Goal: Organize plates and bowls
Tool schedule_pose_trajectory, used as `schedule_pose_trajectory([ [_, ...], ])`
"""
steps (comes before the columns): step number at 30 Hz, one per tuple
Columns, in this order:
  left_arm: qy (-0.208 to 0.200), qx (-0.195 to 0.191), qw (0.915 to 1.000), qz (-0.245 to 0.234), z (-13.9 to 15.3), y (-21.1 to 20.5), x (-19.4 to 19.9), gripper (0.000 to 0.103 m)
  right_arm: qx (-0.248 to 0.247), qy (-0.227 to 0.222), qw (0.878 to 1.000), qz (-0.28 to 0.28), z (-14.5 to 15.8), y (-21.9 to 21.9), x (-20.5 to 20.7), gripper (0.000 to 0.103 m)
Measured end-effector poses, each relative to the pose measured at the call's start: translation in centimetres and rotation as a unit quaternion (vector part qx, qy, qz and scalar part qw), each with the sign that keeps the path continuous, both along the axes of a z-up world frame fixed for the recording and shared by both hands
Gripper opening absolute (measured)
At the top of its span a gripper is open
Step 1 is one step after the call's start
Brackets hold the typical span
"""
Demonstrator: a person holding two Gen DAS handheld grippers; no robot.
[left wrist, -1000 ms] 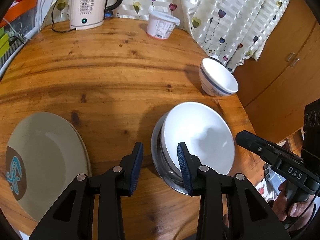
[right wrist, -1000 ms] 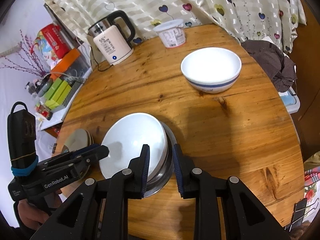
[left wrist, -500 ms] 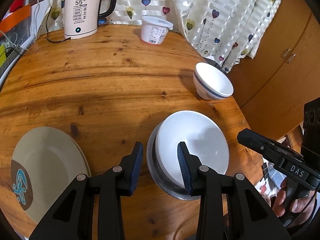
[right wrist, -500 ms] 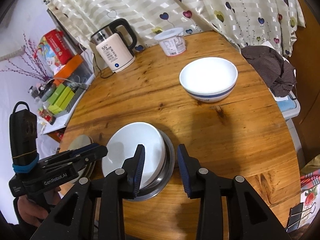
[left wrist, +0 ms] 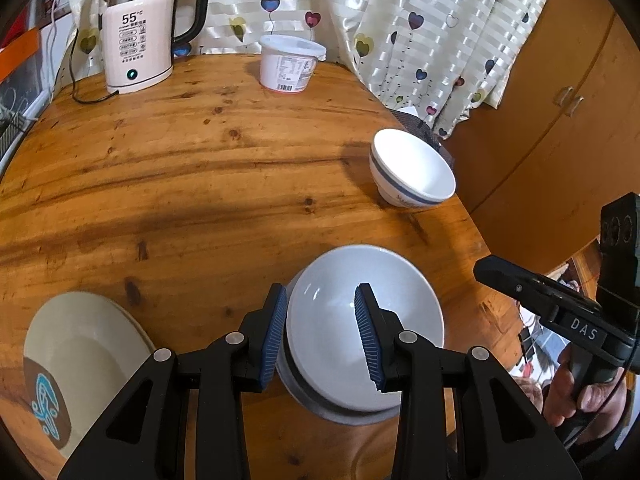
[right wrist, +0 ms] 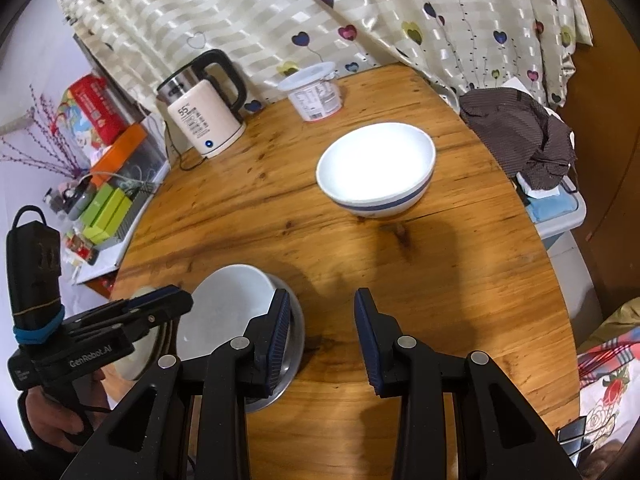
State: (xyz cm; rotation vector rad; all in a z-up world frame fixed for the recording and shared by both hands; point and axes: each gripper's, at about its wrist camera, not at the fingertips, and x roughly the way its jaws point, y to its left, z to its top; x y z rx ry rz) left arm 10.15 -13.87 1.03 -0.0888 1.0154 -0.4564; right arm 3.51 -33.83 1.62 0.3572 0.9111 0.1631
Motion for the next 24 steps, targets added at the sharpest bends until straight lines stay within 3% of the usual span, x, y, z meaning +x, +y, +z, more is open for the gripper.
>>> schedule_pose_trajectory([
  [13,0.003,0.002,0.9993,-0.038,1.4,-3.2,3.9,0.037,0.001,0.000,1.000,-0.028,0.2,-2.8,2.4,0.033],
  [24,0.027,0.004,0.9976,-0.064,0.8,-6.9,8.0,0.037,0.008,0.003,0.998,-0.057,0.1,-5.2,5.2,0.033],
])
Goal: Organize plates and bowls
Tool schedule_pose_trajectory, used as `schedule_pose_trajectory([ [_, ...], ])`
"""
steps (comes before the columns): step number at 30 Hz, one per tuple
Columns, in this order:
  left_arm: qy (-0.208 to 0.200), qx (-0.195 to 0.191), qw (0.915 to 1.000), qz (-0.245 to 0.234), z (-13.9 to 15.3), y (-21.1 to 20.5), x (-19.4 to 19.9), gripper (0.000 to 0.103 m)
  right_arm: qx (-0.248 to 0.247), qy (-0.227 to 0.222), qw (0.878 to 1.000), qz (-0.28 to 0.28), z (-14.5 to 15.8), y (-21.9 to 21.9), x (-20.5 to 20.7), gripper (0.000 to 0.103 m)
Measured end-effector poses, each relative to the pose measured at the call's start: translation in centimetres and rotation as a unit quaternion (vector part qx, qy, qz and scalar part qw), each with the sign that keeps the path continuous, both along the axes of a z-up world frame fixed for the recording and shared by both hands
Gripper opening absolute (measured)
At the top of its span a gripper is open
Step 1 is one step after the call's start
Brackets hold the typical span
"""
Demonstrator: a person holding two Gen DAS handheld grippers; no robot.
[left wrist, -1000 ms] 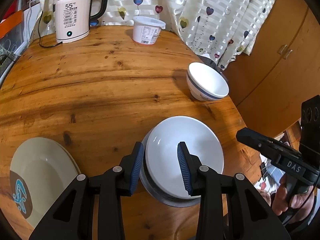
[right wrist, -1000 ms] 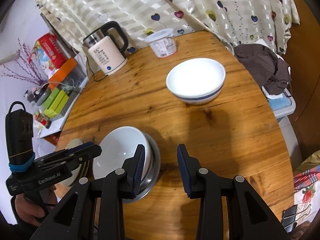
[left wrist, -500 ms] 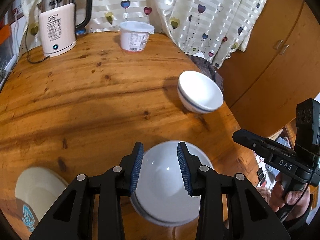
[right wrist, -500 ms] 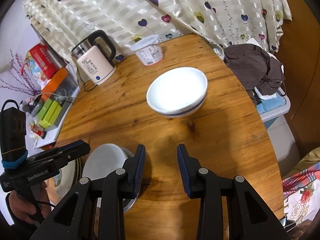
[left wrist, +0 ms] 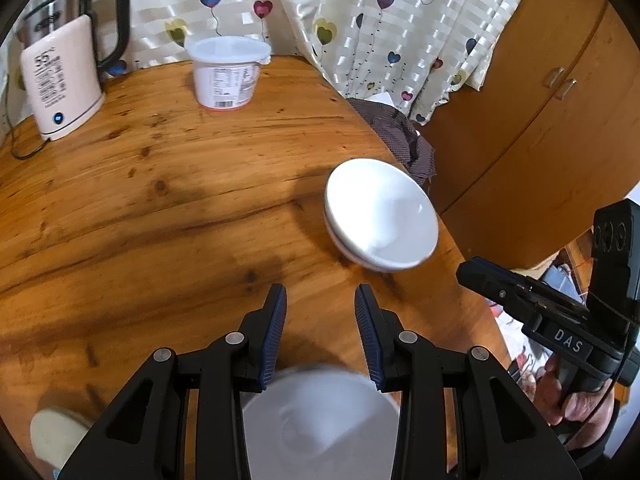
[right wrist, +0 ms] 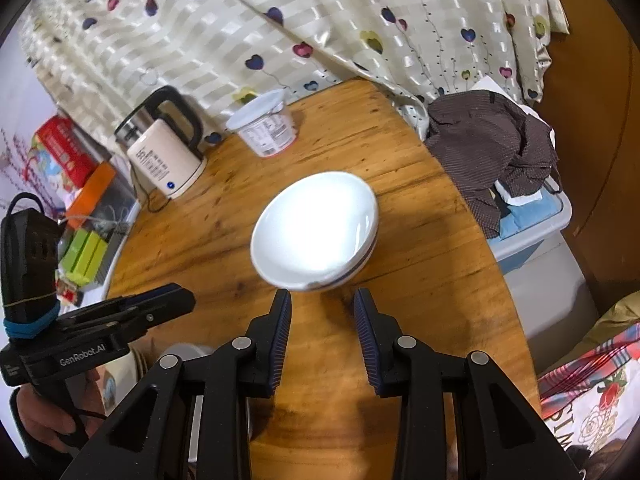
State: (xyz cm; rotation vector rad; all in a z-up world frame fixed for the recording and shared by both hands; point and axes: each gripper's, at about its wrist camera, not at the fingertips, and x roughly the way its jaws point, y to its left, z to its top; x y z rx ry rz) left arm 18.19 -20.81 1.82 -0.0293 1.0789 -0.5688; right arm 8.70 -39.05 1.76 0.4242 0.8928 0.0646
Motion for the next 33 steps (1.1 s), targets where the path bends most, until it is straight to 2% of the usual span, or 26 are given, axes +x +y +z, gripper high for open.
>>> schedule_pose_trajectory([
  [7,0.033,-0.022,0.9992,0.000,-1.1,-2.0,2.8,0.037,0.016,0.009,1.000,-0.014,-0.8,-1.5,1.9,0.032],
  [16,0.067,-0.050,0.9963,0.020,-3.0,-3.1,5.2,0.037,0.025,0.022,0.999,-0.025,-2.1,-2.5,3.5,0.026],
  [24,0.075,-0.061,0.9951,0.023,-3.9,-3.6,6.0,0.037,0.035,0.030,0.999,-0.027,-3.2,-3.0,4.7,0.020],
  [29,0.074,-0.061,0.9953,0.012,-4.0,-4.0,6.1,0.028,0.035,0.031,0.999,-0.026,-3.4,-2.8,5.0,0.018],
  [33,0.070,-0.059,0.9957,0.011,-4.1,-4.2,6.1,0.028,0.031,0.032,0.999,-0.025,-3.4,-2.7,5.2,0.018],
])
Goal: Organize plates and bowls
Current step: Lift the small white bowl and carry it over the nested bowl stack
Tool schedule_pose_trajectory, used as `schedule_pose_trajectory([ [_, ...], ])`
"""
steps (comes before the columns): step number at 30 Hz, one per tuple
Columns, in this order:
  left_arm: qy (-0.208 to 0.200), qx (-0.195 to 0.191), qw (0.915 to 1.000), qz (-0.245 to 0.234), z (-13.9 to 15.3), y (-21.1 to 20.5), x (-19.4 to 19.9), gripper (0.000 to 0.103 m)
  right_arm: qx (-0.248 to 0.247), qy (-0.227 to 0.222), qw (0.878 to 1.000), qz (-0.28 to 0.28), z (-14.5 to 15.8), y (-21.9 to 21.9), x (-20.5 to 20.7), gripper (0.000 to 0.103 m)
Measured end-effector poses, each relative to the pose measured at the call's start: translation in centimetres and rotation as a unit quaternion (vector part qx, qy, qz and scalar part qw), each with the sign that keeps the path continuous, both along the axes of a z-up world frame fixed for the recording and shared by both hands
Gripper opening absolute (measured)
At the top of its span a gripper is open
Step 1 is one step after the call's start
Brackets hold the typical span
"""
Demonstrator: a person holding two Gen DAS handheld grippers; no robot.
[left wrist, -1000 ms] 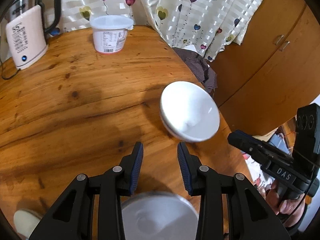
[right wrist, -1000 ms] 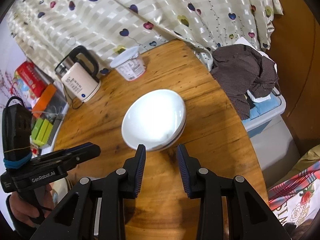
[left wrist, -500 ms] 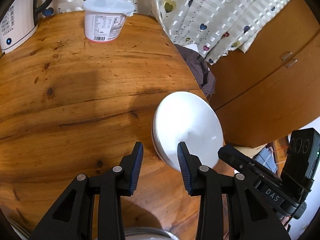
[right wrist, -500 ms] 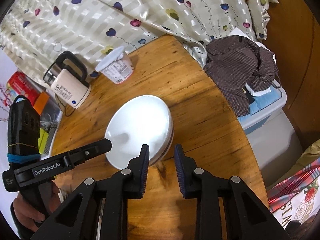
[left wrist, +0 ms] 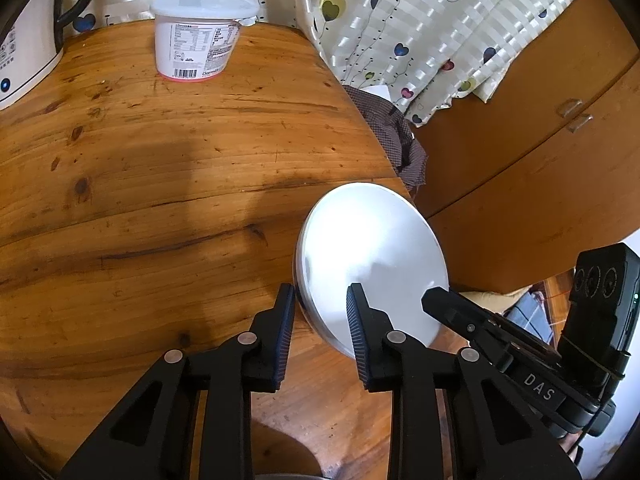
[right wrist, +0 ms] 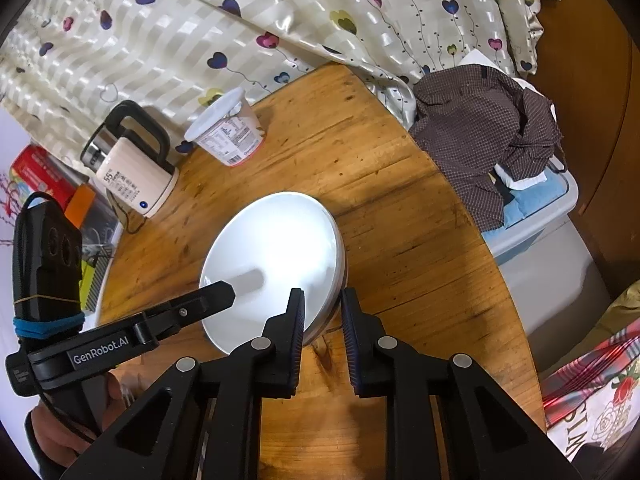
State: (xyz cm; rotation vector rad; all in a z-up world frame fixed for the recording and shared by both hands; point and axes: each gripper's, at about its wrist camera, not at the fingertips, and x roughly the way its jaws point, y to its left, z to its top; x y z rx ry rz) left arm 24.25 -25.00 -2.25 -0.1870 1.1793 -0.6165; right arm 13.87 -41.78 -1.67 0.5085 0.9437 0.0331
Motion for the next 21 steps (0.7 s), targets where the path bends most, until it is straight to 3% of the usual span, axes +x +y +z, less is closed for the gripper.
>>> schedule_pose_trajectory([
  [21,-0.022,-0.004,0.9997,-0.002,2.5,1.5,-2.5,0.028,-0.017,-0.023,1.000,0.007,3.0,1.7,-2.3,0.018],
])
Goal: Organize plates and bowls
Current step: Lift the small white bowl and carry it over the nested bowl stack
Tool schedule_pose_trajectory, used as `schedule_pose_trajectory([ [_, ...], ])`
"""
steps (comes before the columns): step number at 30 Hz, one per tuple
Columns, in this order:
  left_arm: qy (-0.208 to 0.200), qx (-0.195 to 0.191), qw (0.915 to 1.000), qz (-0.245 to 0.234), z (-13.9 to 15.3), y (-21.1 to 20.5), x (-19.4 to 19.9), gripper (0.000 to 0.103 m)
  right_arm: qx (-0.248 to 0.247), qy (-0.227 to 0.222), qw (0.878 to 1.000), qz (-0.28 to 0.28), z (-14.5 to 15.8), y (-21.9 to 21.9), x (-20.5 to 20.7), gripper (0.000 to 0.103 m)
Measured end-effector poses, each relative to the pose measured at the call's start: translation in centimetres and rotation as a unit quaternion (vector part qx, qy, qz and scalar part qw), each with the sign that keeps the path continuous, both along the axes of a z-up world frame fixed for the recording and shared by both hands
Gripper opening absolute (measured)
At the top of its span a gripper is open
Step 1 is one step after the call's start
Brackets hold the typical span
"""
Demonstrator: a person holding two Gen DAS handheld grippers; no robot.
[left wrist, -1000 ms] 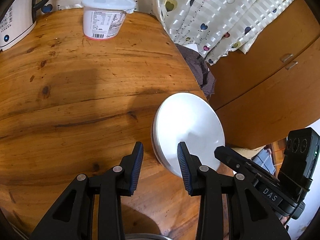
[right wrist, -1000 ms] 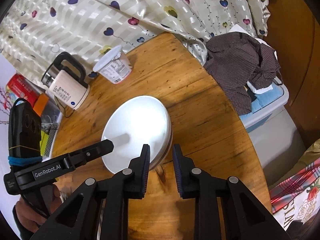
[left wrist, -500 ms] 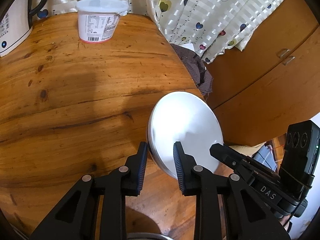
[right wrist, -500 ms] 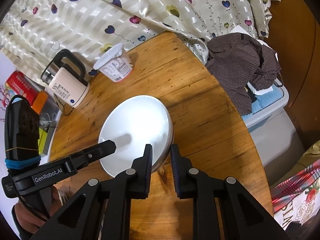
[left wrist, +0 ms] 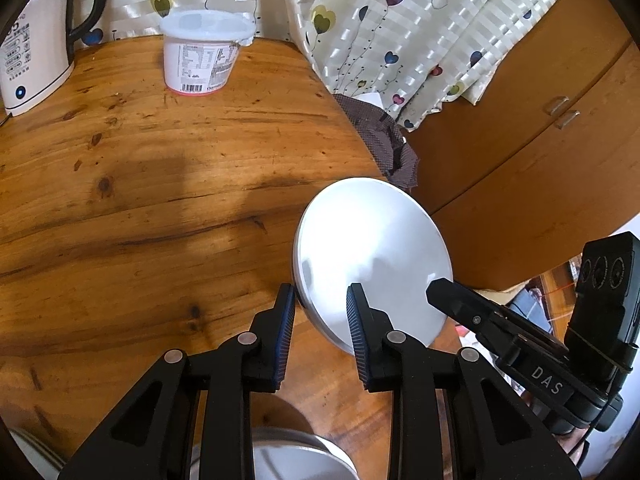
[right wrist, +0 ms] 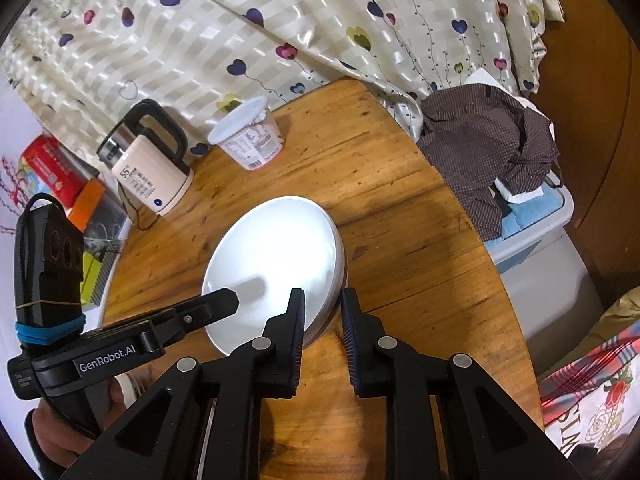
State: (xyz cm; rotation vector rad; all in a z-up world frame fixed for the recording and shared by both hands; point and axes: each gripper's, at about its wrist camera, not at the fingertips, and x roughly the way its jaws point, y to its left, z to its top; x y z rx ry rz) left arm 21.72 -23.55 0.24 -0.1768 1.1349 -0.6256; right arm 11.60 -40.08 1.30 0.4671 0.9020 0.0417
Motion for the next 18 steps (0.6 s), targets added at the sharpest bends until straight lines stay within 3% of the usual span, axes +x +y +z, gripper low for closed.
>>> schedule_pose_trajectory([
  [18,-0.031,-0.011,0.9993,0.015,3.4,3.7,-4.5,0.028,0.004,-0.018,1.000,0.024,2.7,3.4,-3.6,0.018],
])
